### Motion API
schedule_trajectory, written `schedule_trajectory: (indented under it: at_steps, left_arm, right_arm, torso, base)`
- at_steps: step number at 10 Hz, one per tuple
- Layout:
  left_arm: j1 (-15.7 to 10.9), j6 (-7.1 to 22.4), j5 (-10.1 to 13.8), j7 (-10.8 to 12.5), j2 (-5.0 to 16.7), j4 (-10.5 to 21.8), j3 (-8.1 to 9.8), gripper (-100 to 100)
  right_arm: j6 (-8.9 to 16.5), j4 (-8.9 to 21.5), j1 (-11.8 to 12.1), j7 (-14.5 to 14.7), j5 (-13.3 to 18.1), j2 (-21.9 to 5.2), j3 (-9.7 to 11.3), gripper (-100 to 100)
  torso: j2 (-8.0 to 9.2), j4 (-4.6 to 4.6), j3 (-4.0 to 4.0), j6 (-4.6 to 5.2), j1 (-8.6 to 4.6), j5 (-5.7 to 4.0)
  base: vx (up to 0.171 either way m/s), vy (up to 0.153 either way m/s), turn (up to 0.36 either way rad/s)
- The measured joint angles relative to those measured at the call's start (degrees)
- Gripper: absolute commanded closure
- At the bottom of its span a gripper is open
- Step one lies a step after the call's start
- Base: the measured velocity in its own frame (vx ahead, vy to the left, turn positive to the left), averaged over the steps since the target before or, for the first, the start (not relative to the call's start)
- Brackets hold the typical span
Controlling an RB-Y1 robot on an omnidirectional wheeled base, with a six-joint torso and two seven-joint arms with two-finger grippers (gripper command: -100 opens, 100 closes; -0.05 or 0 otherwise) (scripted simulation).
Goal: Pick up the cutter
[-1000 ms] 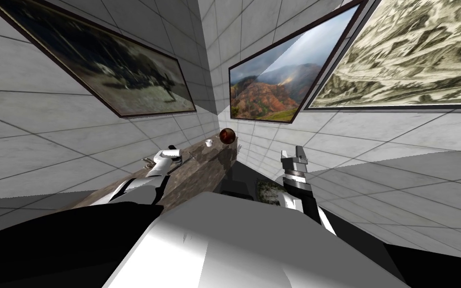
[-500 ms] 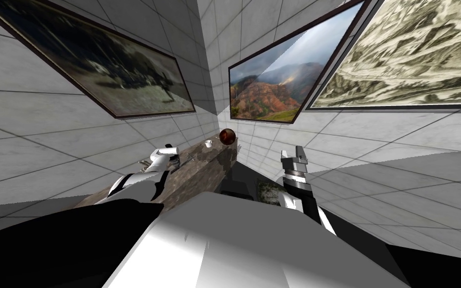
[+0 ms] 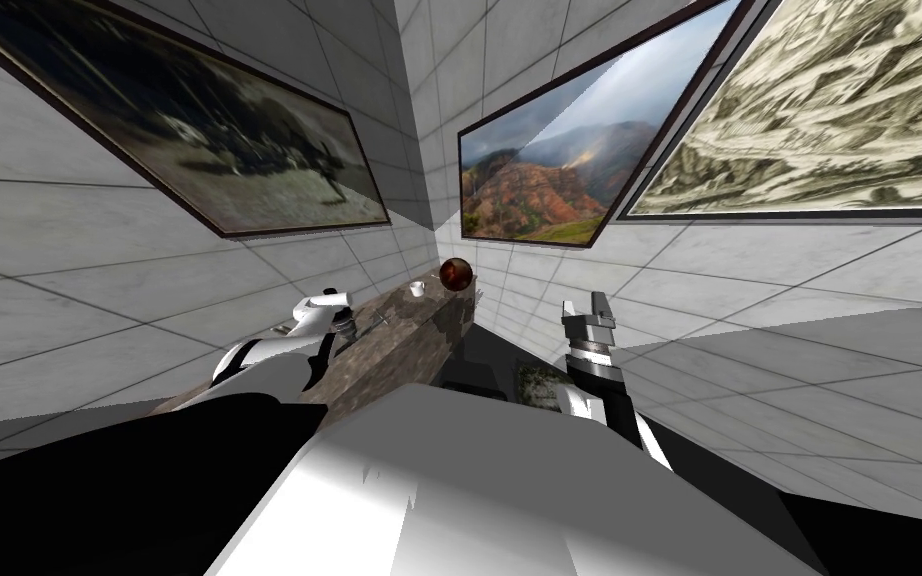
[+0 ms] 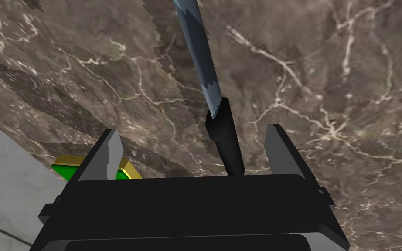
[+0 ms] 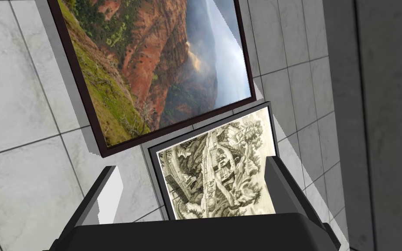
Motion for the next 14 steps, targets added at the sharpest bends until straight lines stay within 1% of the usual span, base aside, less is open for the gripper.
schedule_trajectory:
  at_steps: [1,2,3,5,6,7,8,9,10,11,12,13,14]
  left_arm:
    - [-0.86,0.93,0.05,0.13,0.28,1.51,-0.09,-100]
    - [-0.54,2.82,0.53,0.66,0.47,1.35,0.3,-100]
    - [-1.05,3.97,0.67,0.89,0.75,2.23,0.34,-100]
    - [-4.37,5.4,0.9,0.6,2.0,8.01,-0.04,-100]
    - [-4.52,6.38,1.08,0.82,2.1,8.75,0.05,-100]
    - [-5.62,7.32,1.13,1.02,2.4,10.52,-0.11,-100]
    - [-5.16,8.41,1.43,1.3,2.44,10.03,0.14,-100]
    - [-5.55,9.56,1.61,1.62,2.56,10.58,0.18,-100]
    - [-6.63,10.28,1.7,1.59,2.99,12.67,0.04,-100]
    - [-7.42,10.99,1.77,1.69,3.12,14.09,-0.08,-100]
    - [-7.28,12.33,2.1,1.97,3.26,13.98,0.13,-100]
    - [-7.25,12.68,2.15,2.04,3.28,13.92,0.16,0]
    - [-7.26,12.65,2.14,2.04,3.28,13.93,0.15,-100]
  right_arm:
    - [0.0,0.0,0.0,0.0,0.0,0.0,0.0,0]
    - [0.0,0.0,0.0,0.0,0.0,0.0,0.0,0]
    - [0.0,0.0,0.0,0.0,0.0,0.0,0.0,0]
    - [0.0,0.0,0.0,0.0,0.0,0.0,0.0,0]
    - [0.0,0.0,0.0,0.0,0.0,0.0,0.0,0]
    - [0.0,0.0,0.0,0.0,0.0,0.0,0.0,0]
    - [0.0,0.0,0.0,0.0,0.0,0.0,0.0,0]
    - [0.0,0.0,0.0,0.0,0.0,0.0,0.0,0]
    - [0.0,0.0,0.0,0.0,0.0,0.0,0.0,0]
    - [0.0,0.0,0.0,0.0,0.0,0.0,0.0,0]
    - [0.0,0.0,0.0,0.0,0.0,0.0,0.0,0]
    - [0.0,0.0,0.0,0.0,0.0,0.0,0.0,0]
    - [0.0,0.0,0.0,0.0,0.0,0.0,0.0,0]
  torso:
    - [0.0,0.0,0.0,0.0,-0.01,0.01]
    - [0.01,0.0,0.0,-0.01,0.01,0.01]
    - [0.01,0.0,0.0,0.0,0.0,0.01]
    - [-0.05,-0.02,-0.03,0.0,0.05,0.02]
    - [-0.03,-0.01,-0.02,0.0,0.03,0.03]
    - [-0.01,-0.01,-0.01,0.0,0.02,0.01]
    - [0.02,0.0,0.01,-0.01,-0.01,0.02]
    - [0.01,0.0,0.0,0.0,-0.01,0.01]
    - [0.01,0.0,0.0,0.0,0.04,0.02]
    - [-0.03,-0.01,-0.02,0.0,0.07,0.03]
    - [-0.03,-0.01,-0.02,-0.01,0.07,0.03]
    - [0.04,0.0,0.01,0.0,-0.03,0.02]
    - [0.09,0.01,0.05,0.0,-0.11,0.0]
  base:
    - [0.034,0.04,-0.011]
    - [0.031,0.037,-0.003]
    - [0.041,0.042,-0.005]
    - [0.045,0.048,-0.008]
    - [0.034,0.041,0.0]
    - [0.027,0.033,-0.005]
    - [0.032,0.035,0.002]
    - [0.033,0.052,-0.001]
    - [0.044,0.06,-0.001]
    - [0.045,0.056,-0.002]
    - [0.018,0.024,-0.002]
    - [0.0,0.0,0.0]
    - [0.007,0.014,0.042]
